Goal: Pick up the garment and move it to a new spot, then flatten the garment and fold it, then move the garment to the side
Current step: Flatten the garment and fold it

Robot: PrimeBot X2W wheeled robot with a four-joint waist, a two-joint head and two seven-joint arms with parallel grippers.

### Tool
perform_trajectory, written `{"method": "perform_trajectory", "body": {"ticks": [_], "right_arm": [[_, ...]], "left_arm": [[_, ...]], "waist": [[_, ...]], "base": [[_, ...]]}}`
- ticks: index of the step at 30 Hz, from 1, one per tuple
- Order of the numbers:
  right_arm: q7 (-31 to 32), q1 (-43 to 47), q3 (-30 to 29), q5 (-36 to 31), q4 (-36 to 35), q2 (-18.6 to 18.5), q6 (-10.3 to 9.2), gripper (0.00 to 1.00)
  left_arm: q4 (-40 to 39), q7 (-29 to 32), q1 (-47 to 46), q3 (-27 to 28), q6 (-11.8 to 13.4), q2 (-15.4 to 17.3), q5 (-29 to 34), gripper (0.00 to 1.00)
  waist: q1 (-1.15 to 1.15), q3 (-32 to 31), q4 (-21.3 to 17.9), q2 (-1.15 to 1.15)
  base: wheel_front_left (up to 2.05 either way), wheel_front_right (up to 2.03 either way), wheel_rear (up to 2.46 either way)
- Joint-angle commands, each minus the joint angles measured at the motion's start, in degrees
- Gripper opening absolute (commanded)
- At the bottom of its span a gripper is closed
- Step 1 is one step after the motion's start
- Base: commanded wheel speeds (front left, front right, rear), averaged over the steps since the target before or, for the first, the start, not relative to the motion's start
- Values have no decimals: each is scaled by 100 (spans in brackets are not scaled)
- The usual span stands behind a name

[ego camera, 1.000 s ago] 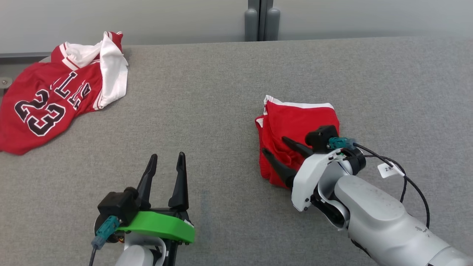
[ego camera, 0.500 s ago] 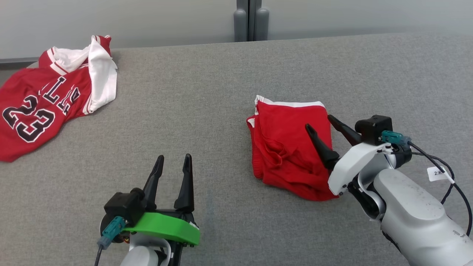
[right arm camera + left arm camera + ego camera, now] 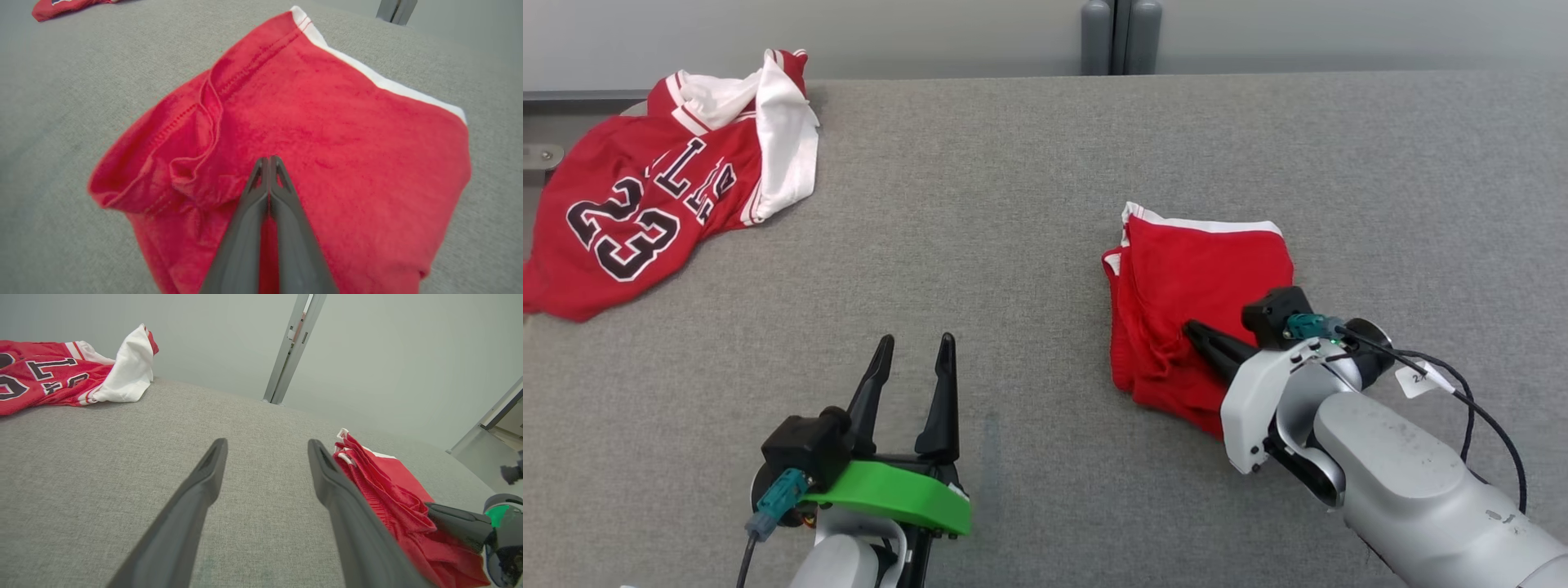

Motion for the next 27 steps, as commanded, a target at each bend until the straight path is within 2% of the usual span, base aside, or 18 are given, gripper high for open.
{"method": "perform_trajectory", "body": {"ticks": [1, 12, 19, 25, 26, 27], "right_arm": [[18, -50, 122, 82, -72, -50, -8, 0], [218, 72, 1221, 535, -765, 72, -8, 0], [138, 122, 1527, 707, -737, 231, -8, 0], [-330, 96, 1479, 709, -723, 318, -8, 0], [-442, 92, 1436, 689, -727, 328, -8, 2], [-531, 93, 1384, 670, -730, 332, -8, 19]], "left_arm": [[13, -19, -42, 26, 5, 1, 0, 100], [-21, -20, 36, 91, -16, -17, 45, 100], [17, -20, 59, 86, -25, -23, 66, 100], [52, -20, 126, 129, -12, -24, 60, 100], [54, -20, 131, 149, -7, -20, 64, 100], [56, -20, 136, 170, -4, -12, 71, 100]], "waist": [[0, -15, 69, 0], [0, -44, 79, 0], [0, -70, 12, 0], [0, -168, -94, 0], [0, -199, -123, 0], [0, -230, -148, 0]], "base": [[0, 0, 0], [0, 0, 0], [0, 0, 0], [0, 0, 0], [0, 0, 0], [0, 0, 0]]}}
